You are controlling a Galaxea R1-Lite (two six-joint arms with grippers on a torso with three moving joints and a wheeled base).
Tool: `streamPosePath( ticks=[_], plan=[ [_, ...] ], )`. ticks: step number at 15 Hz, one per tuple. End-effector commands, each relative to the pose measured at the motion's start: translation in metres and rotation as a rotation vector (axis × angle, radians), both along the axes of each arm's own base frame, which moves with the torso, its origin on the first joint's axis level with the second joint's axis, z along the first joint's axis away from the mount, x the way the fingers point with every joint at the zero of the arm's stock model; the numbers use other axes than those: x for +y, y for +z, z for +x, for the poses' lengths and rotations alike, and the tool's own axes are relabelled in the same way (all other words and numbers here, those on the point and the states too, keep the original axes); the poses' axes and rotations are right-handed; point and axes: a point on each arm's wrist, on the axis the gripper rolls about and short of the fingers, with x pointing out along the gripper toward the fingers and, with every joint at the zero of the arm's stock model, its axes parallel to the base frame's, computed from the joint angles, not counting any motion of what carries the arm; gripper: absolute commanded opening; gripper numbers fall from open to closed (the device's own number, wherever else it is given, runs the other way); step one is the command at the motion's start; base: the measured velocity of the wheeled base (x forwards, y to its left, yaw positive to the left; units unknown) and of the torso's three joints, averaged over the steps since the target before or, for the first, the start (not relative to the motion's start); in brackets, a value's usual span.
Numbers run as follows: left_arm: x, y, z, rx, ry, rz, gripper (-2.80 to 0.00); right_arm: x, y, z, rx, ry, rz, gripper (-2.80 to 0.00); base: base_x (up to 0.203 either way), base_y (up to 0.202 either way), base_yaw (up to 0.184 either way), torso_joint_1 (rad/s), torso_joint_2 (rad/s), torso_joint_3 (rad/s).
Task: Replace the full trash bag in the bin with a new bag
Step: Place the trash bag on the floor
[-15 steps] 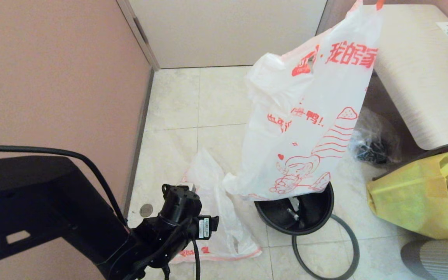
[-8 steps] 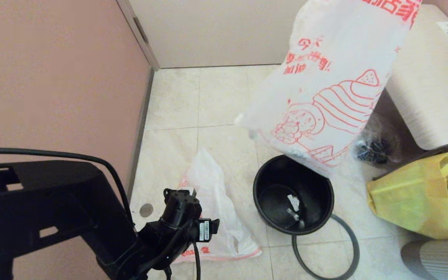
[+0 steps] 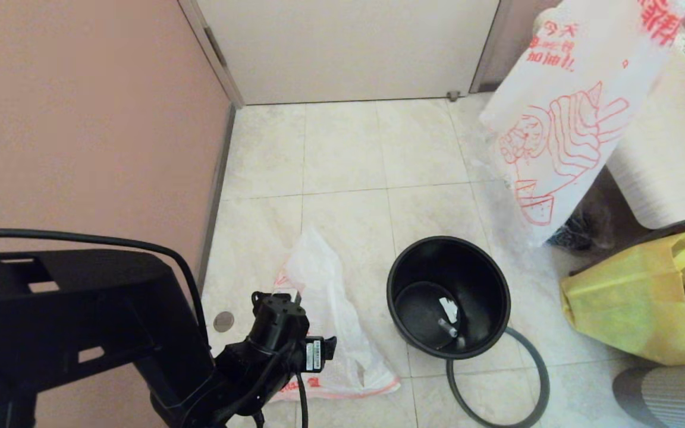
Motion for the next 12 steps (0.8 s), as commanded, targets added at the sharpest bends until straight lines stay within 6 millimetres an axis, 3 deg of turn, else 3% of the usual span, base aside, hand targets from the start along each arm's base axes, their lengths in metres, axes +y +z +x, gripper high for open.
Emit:
streamPosePath(
  ticks=[1, 5, 7, 9, 10, 11, 12],
  plan=[
    [0.0, -0.002, 0.001, 0.001, 0.003, 0.0, 0.0, -0.009, -0.031, 0.054, 0.121, -0.072, -0.015, -2.8, 0.0, 0.0, 0.0, 0.0, 0.0, 0.0],
    [-0.002, -0.008, 0.003, -0.006, -0.004, 0.006, 0.0, -0.053, -0.136, 0.18, 0.412, -0.246, 0.019, -2.8, 0.0, 0.0, 0.0, 0.0, 0.0, 0.0],
    [-0.003, -0.012, 0.004, -0.005, -0.007, 0.012, 0.0, -0.079, -0.209, 0.233, 0.547, -0.327, 0.031, -2.8, 0.0, 0.0, 0.0, 0.0, 0.0, 0.0],
    [-0.003, -0.013, 0.005, -0.004, -0.007, 0.013, 0.0, -0.102, -0.271, 0.264, 0.663, -0.386, 0.042, -2.8, 0.0, 0.0, 0.0, 0.0, 0.0, 0.0],
    [-0.003, -0.013, 0.005, -0.005, -0.007, 0.013, 0.0, -0.111, -0.292, 0.271, 0.701, -0.408, 0.047, -2.8, 0.0, 0.0, 0.0, 0.0, 0.0, 0.0],
    [-0.003, -0.014, 0.005, -0.003, -0.008, 0.014, 0.0, -0.115, -0.301, 0.273, 0.723, -0.422, 0.047, -2.8, 0.0, 0.0, 0.0, 0.0, 0.0, 0.0],
    [-0.003, -0.015, 0.005, 0.0, -0.008, 0.016, 0.0, -0.116, -0.299, 0.271, 0.722, -0.431, 0.046, -2.8, 0.0, 0.0, 0.0, 0.0, 0.0, 0.0]
  ],
)
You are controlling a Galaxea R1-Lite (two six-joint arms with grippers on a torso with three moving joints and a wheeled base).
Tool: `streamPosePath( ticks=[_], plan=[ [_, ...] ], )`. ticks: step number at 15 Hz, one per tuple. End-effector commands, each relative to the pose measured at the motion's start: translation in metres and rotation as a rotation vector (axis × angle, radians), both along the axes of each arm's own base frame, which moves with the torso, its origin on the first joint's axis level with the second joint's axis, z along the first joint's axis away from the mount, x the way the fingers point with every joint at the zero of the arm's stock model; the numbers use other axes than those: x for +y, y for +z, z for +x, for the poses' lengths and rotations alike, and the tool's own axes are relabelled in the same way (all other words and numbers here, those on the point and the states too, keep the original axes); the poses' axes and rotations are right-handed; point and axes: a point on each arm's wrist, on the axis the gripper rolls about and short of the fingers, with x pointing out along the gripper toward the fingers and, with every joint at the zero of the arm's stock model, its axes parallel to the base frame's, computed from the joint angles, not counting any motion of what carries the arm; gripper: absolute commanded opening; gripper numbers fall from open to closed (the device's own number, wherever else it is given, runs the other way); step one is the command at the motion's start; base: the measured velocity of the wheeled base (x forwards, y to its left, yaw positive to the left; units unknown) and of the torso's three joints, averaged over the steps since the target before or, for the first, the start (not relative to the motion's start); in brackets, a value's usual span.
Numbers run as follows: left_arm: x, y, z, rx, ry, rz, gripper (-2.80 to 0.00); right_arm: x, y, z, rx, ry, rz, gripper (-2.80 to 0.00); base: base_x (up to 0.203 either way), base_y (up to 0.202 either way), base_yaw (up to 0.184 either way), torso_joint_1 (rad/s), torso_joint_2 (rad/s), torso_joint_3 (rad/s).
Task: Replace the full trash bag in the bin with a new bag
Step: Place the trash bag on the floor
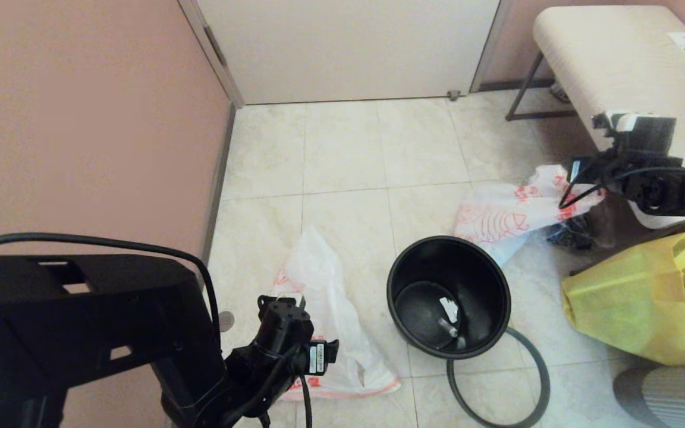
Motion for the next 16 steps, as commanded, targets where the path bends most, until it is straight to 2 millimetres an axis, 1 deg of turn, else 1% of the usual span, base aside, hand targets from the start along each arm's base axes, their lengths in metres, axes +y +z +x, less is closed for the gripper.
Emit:
streamPosePath(
  ticks=[1, 2, 4, 5, 6, 8, 10, 11, 12, 13, 14, 15, 16],
  plan=[
    [0.0, -0.002, 0.001, -0.002, 0.003, -0.001, 0.0, -0.002, -0.019, 0.006, 0.051, -0.01, 0.001, -2.8, 0.0, 0.0, 0.0, 0.0, 0.0, 0.0],
    [0.0, -0.002, 0.0, -0.002, 0.003, -0.001, 0.0, 0.0, -0.009, 0.001, 0.051, -0.014, -0.004, 0.0, 0.0, 0.0, 0.0, 0.0, 0.0, 0.0],
    [0.0, -0.006, 0.001, 0.004, 0.004, 0.002, 0.0, 0.011, 0.018, -0.015, 0.054, -0.017, -0.007, 0.0, 0.0, 0.0, 0.0, 0.0, 0.0, 0.0],
    [-0.001, -0.009, 0.001, 0.006, 0.003, 0.004, 0.0, 0.017, 0.027, -0.027, 0.102, -0.03, -0.006, 0.0, 0.0, 0.0, 0.0, 0.0, 0.0, 0.0],
    [-0.001, -0.014, 0.002, 0.002, -0.006, 0.012, 0.0, 0.023, 0.032, -0.04, 0.193, -0.056, -0.008, 0.0, 0.0, 0.0, 0.0, 0.0, 0.0, 0.0],
    [-0.002, -0.018, 0.003, -0.027, -0.022, 0.022, 0.0, 0.032, 0.03, -0.065, 0.406, -0.192, -0.04, 0.0, 0.0, 0.0, 0.0, 0.0, 0.0, 0.0],
    [0.0, -0.021, 0.001, -0.035, -0.027, 0.022, 0.0, 0.045, 0.027, -0.097, 0.63, -0.273, -0.037, 0.0, 0.0, 0.0, 0.0, 0.0, 0.0, 0.0],
    [0.0, -0.022, 0.0, -0.03, -0.03, 0.023, 0.0, 0.054, 0.028, -0.112, 0.713, -0.273, -0.018, 0.0, 0.0, 0.0, 0.0, 0.0, 0.0, 0.0],
    [0.0, -0.025, -0.001, -0.02, -0.039, 0.022, 0.0, 0.065, 0.029, -0.124, 0.774, -0.228, 0.03, 0.0, 0.0, 0.0, 0.0, 0.0, 0.0, 0.0],
    [-0.001, -0.027, -0.001, -0.01, -0.048, 0.019, 0.0, 0.071, 0.029, -0.127, 0.789, -0.169, 0.105, 0.0, 0.0, 0.0, 0.0, 0.0, 0.0, 0.0],
    [0.0, -0.027, 0.0, -0.013, -0.049, 0.017, 0.0, 0.075, 0.027, -0.129, 0.797, -0.151, 0.169, 0.0, 0.0, 0.0, 0.0, 0.0, 0.0, 0.0],
    [0.002, -0.026, 0.001, -0.014, -0.043, 0.018, 0.0, 0.078, 0.025, -0.137, 0.815, -0.14, 0.203, -2.8, 0.0, 0.0, 0.0, 0.0, 0.0, 0.0],
    [0.003, -0.026, 0.002, -0.019, -0.04, 0.015, 0.0, 0.079, 0.025, -0.148, 0.825, -0.131, 0.223, -2.8, 0.0, 0.0, 0.0, 0.0, 0.0, 0.0]
  ],
)
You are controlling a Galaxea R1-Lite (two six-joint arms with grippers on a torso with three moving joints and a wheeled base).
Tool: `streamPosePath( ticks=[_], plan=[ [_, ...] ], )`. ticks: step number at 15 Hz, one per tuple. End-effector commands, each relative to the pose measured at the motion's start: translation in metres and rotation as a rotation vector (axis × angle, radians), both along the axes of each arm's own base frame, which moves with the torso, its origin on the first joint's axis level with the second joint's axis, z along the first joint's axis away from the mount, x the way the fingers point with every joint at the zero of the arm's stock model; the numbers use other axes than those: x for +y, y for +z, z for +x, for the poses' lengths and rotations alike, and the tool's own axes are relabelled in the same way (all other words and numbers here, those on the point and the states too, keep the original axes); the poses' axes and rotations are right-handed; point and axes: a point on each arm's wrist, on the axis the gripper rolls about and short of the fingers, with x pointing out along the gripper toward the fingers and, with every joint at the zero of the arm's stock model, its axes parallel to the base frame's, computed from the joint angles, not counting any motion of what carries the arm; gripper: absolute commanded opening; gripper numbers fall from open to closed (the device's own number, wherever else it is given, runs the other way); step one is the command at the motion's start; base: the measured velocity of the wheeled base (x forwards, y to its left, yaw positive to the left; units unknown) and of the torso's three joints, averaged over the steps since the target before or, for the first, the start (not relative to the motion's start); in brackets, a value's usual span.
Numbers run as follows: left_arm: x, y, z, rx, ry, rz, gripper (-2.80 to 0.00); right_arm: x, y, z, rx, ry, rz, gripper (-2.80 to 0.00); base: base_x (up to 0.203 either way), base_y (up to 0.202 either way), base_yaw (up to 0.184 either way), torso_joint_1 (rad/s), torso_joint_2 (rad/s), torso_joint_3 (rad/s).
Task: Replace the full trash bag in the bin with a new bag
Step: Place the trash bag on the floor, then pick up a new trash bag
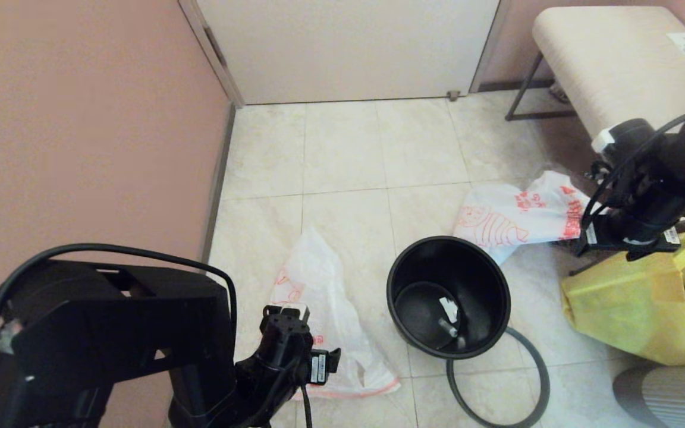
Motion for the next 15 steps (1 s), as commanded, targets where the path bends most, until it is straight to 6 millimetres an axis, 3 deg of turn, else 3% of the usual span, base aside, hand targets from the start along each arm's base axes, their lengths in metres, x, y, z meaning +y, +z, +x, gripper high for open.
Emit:
streamPosePath(
  ticks=[1, 5, 7, 9, 11, 13, 15],
  plan=[
    [0.002, 0.0, 0.003, -0.017, 0.01, -0.007, 0.0, 0.003, 0.01, -0.021, -0.013, 0.004, 0.014, -2.8, 0.0, 0.0, 0.0, 0.0, 0.0, 0.0],
    [0.018, 0.012, 0.01, -0.068, 0.044, 0.001, 0.0, 0.0, 0.018, -0.079, -0.078, -0.017, 0.019, -2.8, 0.0, 0.0, 0.0, 0.0, 0.0, 0.0],
    [0.028, 0.029, 0.014, -0.113, 0.066, -0.008, 0.0, -0.002, 0.031, -0.13, -0.157, -0.024, 0.006, -2.8, 0.0, 0.0, 0.0, 0.0, 0.0, 0.0],
    [0.027, 0.025, 0.012, -0.099, 0.06, 0.002, 0.0, -0.002, 0.033, -0.181, -0.234, -0.009, 0.001, -2.8, 0.0, 0.0, 0.0, 0.0, 0.0, 0.0],
    [0.018, 0.017, 0.009, -0.081, 0.027, 0.01, 0.0, -0.001, 0.025, -0.229, -0.303, 0.006, -0.001, -2.8, 0.0, 0.0, 0.0, 0.0, 0.0, 0.0],
    [0.011, 0.02, 0.027, -0.119, 0.039, -0.008, 0.0, -0.004, 0.013, -0.267, -0.373, -0.003, 0.015, -2.8, 0.0, 0.0, 0.0, 0.0, 0.0, 0.0],
    [0.009, 0.025, 0.048, -0.11, 0.064, 0.003, 0.0, -0.008, -0.002, -0.29, -0.404, -0.011, 0.028, -2.8, 0.0, 0.0, 0.0, 0.0, 0.0, 0.0]
  ],
)
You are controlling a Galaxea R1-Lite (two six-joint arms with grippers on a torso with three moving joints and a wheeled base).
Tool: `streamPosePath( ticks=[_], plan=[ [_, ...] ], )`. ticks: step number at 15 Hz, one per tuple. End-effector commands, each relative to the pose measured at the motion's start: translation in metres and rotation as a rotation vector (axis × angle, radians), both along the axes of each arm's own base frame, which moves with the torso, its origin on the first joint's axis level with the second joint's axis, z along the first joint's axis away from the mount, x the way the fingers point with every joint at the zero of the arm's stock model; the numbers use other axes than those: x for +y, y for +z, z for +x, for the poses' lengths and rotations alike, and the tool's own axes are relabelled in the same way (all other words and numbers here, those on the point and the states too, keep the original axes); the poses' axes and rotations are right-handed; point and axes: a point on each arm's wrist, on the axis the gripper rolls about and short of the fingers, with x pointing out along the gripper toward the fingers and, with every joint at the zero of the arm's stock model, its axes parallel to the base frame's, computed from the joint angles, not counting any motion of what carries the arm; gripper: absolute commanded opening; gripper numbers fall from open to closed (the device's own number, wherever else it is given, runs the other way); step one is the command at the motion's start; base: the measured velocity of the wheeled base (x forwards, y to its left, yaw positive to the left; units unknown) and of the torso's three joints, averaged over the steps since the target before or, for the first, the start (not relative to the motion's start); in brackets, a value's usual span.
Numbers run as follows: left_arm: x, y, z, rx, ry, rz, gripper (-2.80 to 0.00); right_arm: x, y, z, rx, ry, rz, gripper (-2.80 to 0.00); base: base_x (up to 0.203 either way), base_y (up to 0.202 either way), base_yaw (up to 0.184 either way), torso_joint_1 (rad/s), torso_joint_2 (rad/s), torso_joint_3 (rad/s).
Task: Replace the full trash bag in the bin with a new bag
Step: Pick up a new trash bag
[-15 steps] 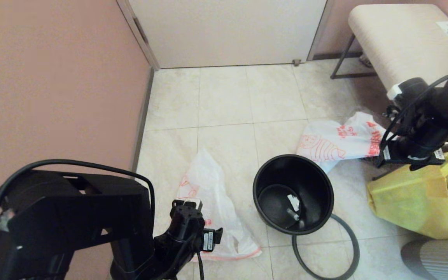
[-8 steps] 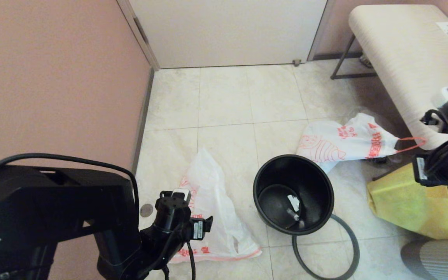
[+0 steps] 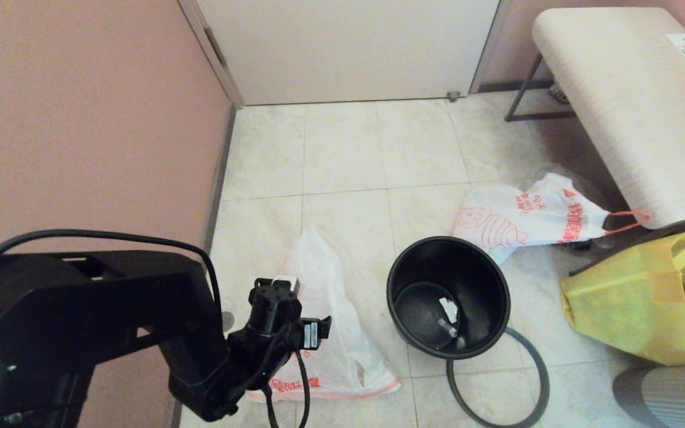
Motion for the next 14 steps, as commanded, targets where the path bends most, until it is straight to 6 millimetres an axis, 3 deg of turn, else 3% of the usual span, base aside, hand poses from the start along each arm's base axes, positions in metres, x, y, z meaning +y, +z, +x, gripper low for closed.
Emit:
streamPosePath(
  ticks=[1, 5, 10, 14],
  plan=[
    [-0.005, 0.007, 0.023, -0.011, 0.022, -0.005, 0.0, -0.008, -0.005, -0.032, -0.087, 0.012, 0.026, -2.8, 0.0, 0.0, 0.0, 0.0, 0.0, 0.0],
    [-0.021, 0.017, 0.076, 0.029, 0.05, 0.018, 0.0, -0.012, -0.011, -0.047, -0.123, 0.02, 0.038, -2.8, 0.0, 0.0, 0.0, 0.0, 0.0, 0.0],
    [-0.044, -0.038, 0.121, 0.106, 0.032, 0.091, 0.0, -0.013, -0.013, -0.051, -0.16, 0.031, 0.061, -2.8, 0.0, 0.0, 0.0, 0.0, 0.0, 0.0],
    [-0.063, -0.054, 0.13, 0.097, 0.02, 0.122, 0.0, -0.013, -0.013, -0.055, -0.179, 0.056, 0.087, -2.8, 0.0, 0.0, 0.0, 0.0, 0.0, 0.0]
  ],
)
